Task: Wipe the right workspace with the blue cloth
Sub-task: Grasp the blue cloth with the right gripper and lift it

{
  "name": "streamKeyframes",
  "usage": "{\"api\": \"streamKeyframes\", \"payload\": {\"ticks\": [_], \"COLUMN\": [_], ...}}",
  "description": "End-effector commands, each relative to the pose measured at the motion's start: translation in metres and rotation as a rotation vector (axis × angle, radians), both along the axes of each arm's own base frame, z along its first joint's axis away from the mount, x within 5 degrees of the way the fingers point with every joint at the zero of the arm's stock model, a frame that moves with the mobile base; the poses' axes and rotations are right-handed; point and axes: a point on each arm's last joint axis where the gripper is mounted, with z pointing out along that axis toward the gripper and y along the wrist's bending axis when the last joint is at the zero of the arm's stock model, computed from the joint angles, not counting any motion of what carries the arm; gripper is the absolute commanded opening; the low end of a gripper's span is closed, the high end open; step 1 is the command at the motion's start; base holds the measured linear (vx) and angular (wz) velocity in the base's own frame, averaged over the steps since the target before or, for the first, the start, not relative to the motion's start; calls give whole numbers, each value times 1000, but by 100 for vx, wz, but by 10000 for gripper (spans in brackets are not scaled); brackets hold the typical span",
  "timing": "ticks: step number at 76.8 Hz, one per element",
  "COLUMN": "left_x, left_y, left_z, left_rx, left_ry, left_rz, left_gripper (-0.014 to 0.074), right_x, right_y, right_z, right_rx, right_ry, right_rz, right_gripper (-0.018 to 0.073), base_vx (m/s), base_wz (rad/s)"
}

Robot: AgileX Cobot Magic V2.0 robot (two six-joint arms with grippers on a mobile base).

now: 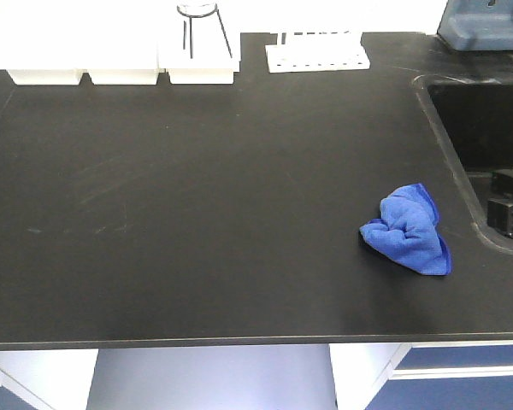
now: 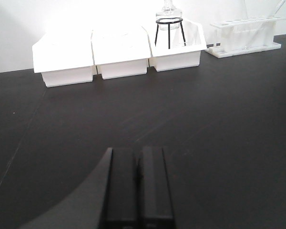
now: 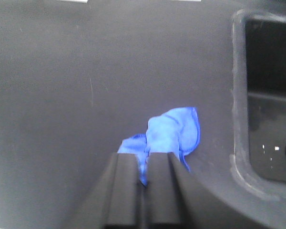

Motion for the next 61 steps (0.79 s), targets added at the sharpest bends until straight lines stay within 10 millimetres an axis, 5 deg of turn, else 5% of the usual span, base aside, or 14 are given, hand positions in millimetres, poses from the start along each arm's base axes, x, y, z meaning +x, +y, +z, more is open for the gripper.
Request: {"api": "streamKeyframes", "payload": {"ticks": [1, 15, 46, 61], "left_x": [0, 0, 0, 0], "left_y": [-1, -1, -1, -1], "left_z": [16, 16, 16, 16], "left_rx": [-18, -18, -18, -18], "left_ry": [-106, -106, -106, -106], "left_rz": [-19, -19, -19, -19], "left_gripper": [-6, -6, -6, -6], "right_x": [6, 11, 90, 122], "right_y": [0, -1, -1, 9], "right_z": [15, 12, -41, -85], "right_rx": [-7, 20, -30, 5], "right_ry": [-98, -71, 312, 449], "right_rz": [3, -40, -76, -17], "right_gripper": [387, 610, 556, 554], "base_vx": [0, 0, 0, 0], "base_wz": [0, 0, 0, 0]}}
